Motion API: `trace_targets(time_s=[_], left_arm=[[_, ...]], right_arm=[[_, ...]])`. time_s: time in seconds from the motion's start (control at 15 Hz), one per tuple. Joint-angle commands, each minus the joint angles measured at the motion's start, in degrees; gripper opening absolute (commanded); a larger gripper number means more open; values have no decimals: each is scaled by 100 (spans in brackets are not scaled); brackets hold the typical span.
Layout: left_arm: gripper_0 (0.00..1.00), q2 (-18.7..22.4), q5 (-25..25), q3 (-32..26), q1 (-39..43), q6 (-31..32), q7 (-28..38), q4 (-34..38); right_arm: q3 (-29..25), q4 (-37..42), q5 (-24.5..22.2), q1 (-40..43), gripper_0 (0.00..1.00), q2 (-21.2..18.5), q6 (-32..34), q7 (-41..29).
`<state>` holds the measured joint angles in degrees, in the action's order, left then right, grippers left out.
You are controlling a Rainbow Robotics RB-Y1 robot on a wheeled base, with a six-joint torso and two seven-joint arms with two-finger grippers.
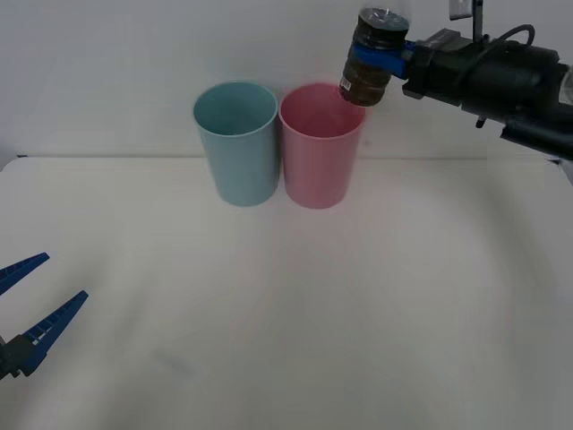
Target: Grasp the object on the table and drop it into the matching bin: aluminum can to the light blue bin, PET bottle to the pink bin.
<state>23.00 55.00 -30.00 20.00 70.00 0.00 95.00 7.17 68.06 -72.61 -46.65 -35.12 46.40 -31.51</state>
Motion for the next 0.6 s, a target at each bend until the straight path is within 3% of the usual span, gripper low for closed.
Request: trace_targets(time_s=[0.07,0.27,0.6], left_arm=[[100,0,0,0,0,0,0,0],[100,0,0,0,0,0,0,0],[100,0,0,0,0,0,0,0]], right_arm=[[320,-979,-121,-714,0,286,-8,172],[672,-1577,-121,-1144,0,515,-219,365],[953,-1831,-139,-1329,0,805,-799,629]])
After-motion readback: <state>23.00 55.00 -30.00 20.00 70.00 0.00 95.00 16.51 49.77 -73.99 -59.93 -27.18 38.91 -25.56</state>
